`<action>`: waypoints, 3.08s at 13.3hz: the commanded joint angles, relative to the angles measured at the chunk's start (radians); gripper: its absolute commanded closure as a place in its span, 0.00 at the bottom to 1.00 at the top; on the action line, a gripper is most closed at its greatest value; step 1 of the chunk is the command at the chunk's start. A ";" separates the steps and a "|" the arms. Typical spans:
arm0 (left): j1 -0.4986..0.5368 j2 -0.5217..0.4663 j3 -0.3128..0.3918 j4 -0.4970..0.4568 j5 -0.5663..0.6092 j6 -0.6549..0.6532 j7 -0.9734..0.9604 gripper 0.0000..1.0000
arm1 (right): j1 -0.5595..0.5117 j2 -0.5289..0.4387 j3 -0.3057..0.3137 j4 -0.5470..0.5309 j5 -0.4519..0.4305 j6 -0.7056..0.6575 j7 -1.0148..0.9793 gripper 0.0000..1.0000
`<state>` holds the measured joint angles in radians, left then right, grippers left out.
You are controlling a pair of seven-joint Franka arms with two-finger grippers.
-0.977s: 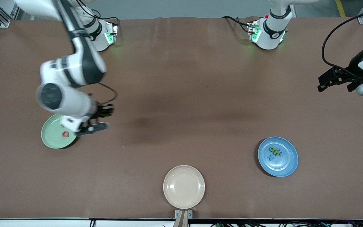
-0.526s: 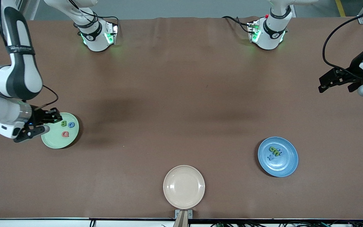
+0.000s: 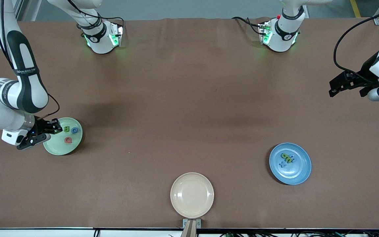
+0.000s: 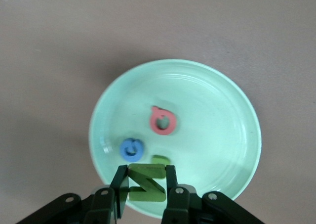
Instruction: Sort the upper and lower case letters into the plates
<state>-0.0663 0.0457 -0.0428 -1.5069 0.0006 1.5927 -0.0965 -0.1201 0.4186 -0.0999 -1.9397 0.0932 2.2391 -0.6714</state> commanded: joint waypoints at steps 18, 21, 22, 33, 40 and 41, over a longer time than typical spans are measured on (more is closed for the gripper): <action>0.002 -0.001 -0.012 0.024 0.008 -0.042 -0.021 0.00 | -0.008 -0.114 0.022 -0.038 -0.018 -0.080 0.261 0.18; 0.006 -0.015 -0.028 0.016 0.018 -0.059 -0.077 0.00 | 0.043 -0.240 0.025 -0.024 -0.021 -0.225 0.534 0.06; 0.003 -0.030 -0.028 0.005 0.018 -0.059 -0.078 0.00 | 0.051 -0.283 0.031 -0.009 -0.020 -0.283 0.565 0.05; 0.023 -0.141 -0.040 -0.121 0.013 -0.054 -0.075 0.00 | 0.063 -0.348 0.025 0.484 -0.058 -0.719 0.740 0.00; 0.033 -0.136 -0.034 -0.114 0.012 -0.056 -0.072 0.00 | 0.065 -0.348 0.031 0.538 -0.058 -0.722 0.740 0.00; 0.033 -0.133 -0.034 -0.111 0.012 -0.054 -0.072 0.00 | 0.065 -0.348 0.031 0.556 -0.055 -0.725 0.740 0.00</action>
<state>-0.0378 -0.0741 -0.0723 -1.6076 -0.0021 1.5396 -0.1620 -0.0519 0.0591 -0.0769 -1.4286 0.0512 1.5322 0.0573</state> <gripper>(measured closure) 0.000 0.000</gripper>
